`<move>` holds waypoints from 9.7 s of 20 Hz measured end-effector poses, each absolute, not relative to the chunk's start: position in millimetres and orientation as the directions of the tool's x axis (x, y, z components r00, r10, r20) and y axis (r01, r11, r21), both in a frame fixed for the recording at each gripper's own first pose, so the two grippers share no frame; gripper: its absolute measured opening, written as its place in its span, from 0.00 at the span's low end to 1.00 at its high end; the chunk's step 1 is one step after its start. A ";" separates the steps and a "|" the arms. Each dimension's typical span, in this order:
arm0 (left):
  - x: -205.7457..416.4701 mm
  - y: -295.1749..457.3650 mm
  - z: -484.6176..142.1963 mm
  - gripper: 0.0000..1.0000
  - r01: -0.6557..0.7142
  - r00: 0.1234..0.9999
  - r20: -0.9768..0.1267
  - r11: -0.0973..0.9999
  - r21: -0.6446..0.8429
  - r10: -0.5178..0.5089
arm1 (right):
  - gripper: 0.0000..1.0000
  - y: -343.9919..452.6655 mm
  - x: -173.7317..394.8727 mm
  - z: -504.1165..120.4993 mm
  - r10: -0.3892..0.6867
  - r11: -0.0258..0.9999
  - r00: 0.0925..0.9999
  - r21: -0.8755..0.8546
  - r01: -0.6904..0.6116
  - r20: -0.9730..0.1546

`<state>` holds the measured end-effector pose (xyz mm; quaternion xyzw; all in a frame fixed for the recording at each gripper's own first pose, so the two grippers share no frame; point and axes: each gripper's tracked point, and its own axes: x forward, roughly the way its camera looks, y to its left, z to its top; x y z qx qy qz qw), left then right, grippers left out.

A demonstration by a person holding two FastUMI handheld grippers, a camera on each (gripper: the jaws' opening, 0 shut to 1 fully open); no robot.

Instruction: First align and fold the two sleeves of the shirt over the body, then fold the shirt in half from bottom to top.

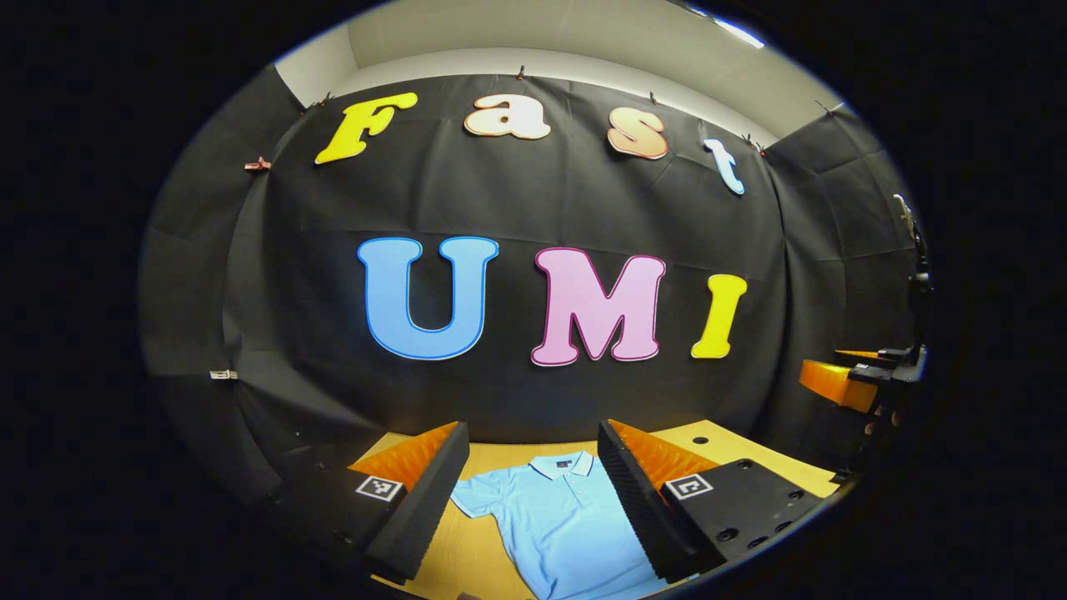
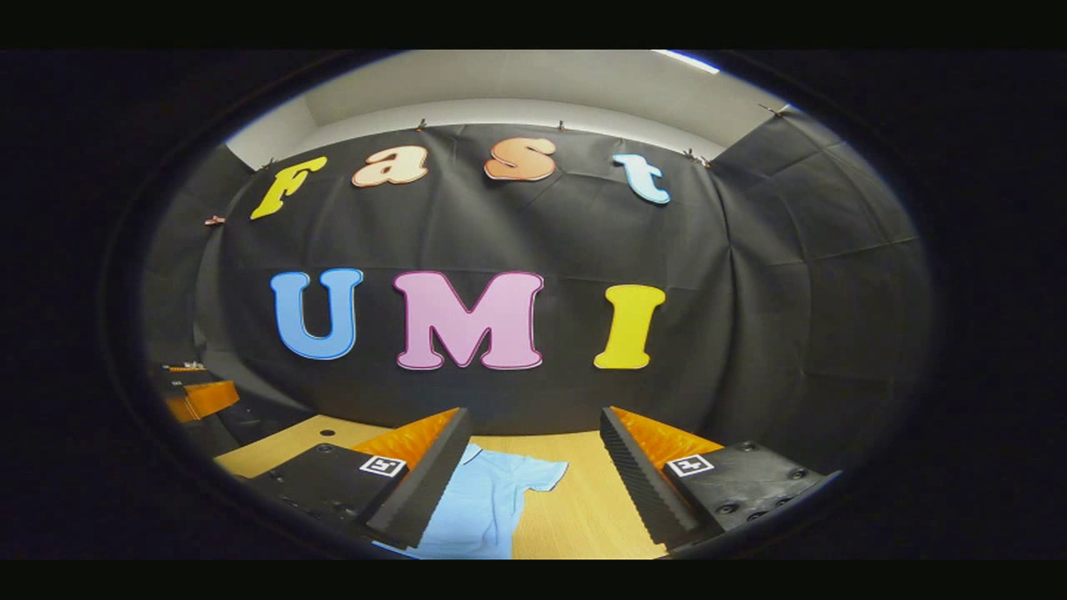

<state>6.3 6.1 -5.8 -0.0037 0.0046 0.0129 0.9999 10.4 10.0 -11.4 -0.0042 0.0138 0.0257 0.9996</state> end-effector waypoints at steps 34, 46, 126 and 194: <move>91.5 24.1 -67.0 0.99 -0.305 0.931 -0.201 0.952 0.031 0.305 | 0.97 -26.2 319.8 -335.2 0.140 0.984 0.753 0.002 -0.181 -0.643; 132.3 16.0 -105.8 0.99 -0.309 0.916 -0.276 0.950 -0.031 0.289 | 0.98 -45.7 355.9 -441.9 0.092 0.995 0.650 0.052 -0.081 -0.755; 339.7 190.2 -399.7 0.46 -0.249 0.765 -0.609 0.968 0.022 0.210 | 1.00 -6.9 174.9 -342.7 0.219 0.973 0.761 0.075 -0.220 -0.611; -77.3 -47.1 -401.1 0.81 -0.006 0.618 -0.786 1.000 0.011 0.012 | 0.58 34.4 -116.8 -388.7 0.195 0.966 0.538 0.066 -0.249 -0.820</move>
